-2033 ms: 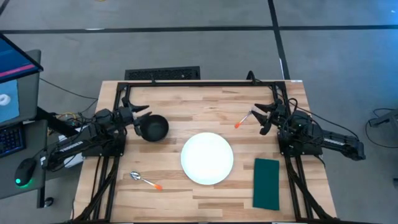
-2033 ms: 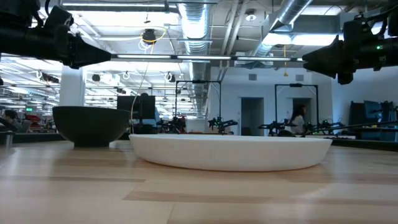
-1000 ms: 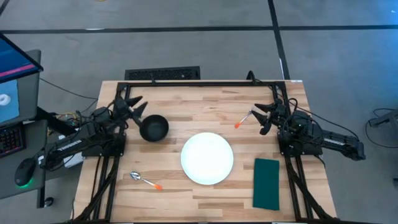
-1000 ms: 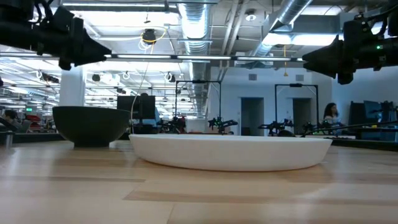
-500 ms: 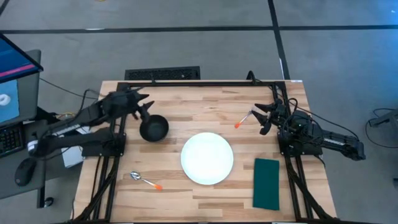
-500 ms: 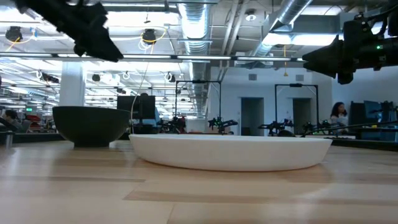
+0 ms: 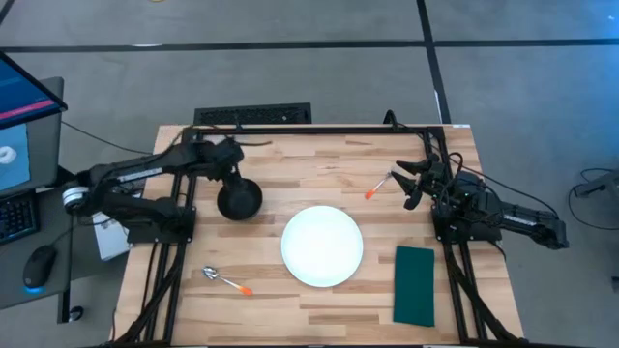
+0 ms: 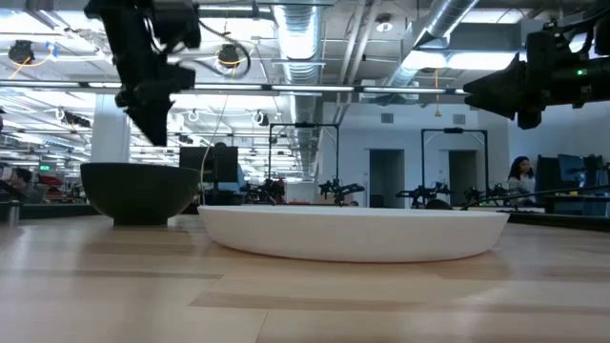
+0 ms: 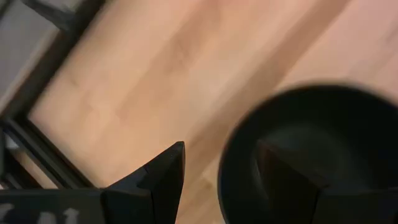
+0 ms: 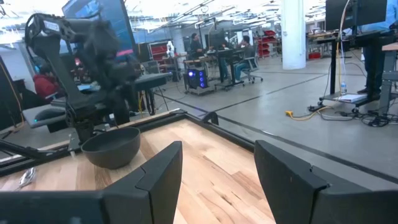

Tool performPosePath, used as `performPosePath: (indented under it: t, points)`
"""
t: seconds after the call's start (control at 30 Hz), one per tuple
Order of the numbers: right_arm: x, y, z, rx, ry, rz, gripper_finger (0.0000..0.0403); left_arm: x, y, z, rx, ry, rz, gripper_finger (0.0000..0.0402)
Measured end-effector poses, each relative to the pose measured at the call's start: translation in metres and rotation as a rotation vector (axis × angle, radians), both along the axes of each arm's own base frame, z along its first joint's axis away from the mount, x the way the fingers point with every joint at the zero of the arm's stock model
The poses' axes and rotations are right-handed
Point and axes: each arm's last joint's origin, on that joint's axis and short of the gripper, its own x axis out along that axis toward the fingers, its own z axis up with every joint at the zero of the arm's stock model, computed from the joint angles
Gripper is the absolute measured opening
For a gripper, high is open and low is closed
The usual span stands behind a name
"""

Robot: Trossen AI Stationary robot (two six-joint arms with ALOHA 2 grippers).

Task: Set table place
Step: Place the black bowl on the white plate

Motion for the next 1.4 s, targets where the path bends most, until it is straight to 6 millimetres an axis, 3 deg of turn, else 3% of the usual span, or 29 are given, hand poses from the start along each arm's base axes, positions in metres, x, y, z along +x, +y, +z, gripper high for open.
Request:
performPosePath:
  t: [0.3, 0.8, 0.97, 1.23, 1.4]
  points:
    - [0.0, 0.0, 0.0, 0.026, -0.013, 0.002, 0.0224, 0.015, 0.014, -0.035, -0.088, 0.19, 0.006, 0.019]
    - [0.0, 0.0, 0.0, 0.031, -0.016, 0.002, 0.0224, 0.026, 0.028, -0.075, -0.243, 0.348, -0.065, 0.0171]
    - [0.0, 0.0, 0.0, 0.031, -0.016, 0.002, 0.0224, 0.027, 0.03, -0.082, -0.233, 0.386, -0.06, 0.0129]
    - [0.0, 0.0, 0.0, 0.03, -0.015, 0.002, 0.0224, 0.028, 0.03, -0.08, -0.26, 0.371, -0.088, 0.0021]
    - [0.0, 0.0, 0.0, 0.03, -0.015, 0.002, 0.0224, 0.03, 0.031, -0.078, -0.28, 0.35, -0.101, 0.0011]
